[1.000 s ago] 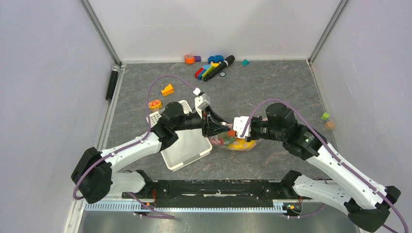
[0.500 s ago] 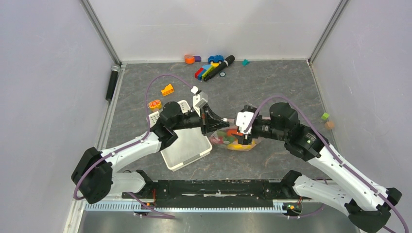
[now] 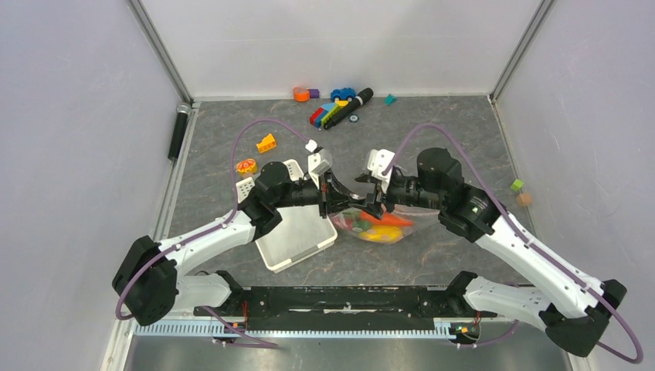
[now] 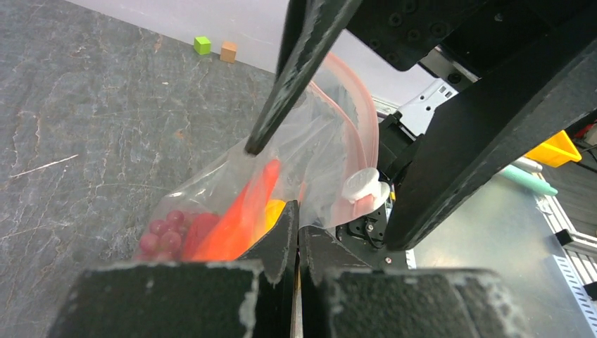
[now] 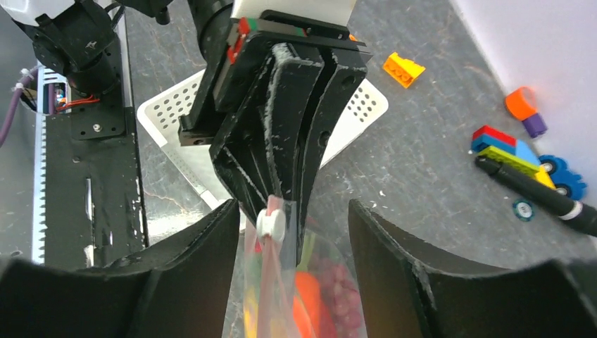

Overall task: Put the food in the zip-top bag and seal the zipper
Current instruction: Zip the zipper food storage bag at the center of the board.

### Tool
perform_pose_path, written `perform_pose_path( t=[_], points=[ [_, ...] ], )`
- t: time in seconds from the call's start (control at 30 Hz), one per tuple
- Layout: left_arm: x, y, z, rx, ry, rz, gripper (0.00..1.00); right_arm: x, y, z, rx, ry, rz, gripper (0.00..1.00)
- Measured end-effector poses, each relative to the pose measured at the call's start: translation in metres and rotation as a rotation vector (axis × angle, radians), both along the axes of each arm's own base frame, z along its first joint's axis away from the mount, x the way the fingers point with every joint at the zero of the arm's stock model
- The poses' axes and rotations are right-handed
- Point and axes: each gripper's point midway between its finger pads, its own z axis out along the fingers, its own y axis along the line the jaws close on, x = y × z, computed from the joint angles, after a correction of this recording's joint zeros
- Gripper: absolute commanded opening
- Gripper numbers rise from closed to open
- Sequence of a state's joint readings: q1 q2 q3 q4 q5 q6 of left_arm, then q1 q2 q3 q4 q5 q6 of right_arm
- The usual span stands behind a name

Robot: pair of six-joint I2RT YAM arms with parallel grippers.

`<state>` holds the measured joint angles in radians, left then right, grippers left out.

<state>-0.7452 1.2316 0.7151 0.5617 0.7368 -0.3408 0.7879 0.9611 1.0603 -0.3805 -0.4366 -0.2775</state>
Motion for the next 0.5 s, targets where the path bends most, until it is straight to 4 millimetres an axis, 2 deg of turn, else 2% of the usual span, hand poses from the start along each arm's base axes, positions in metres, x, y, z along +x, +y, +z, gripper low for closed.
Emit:
perform_pose_path(
  t=[0.1,0.27,0.4,0.5],
  points=[
    [-0.001,0.001,0.000,0.004,-0.005,0.001,0.02,0.004,0.009,-0.006,-0.020,0.042,0.002,0.48],
    [-0.002,0.002,0.000,0.009,-0.005,0.002,0.02,0.000,0.009,-0.012,-0.039,0.071,0.009,0.39],
    [-0.002,0.003,-0.003,0.019,0.005,0.003,0.02,-0.004,0.006,-0.007,-0.029,0.058,0.013,0.27],
    [-0.002,0.003,-0.004,0.023,0.010,0.003,0.02,-0.008,0.003,0.003,-0.006,0.037,0.015,0.27]
  ],
)
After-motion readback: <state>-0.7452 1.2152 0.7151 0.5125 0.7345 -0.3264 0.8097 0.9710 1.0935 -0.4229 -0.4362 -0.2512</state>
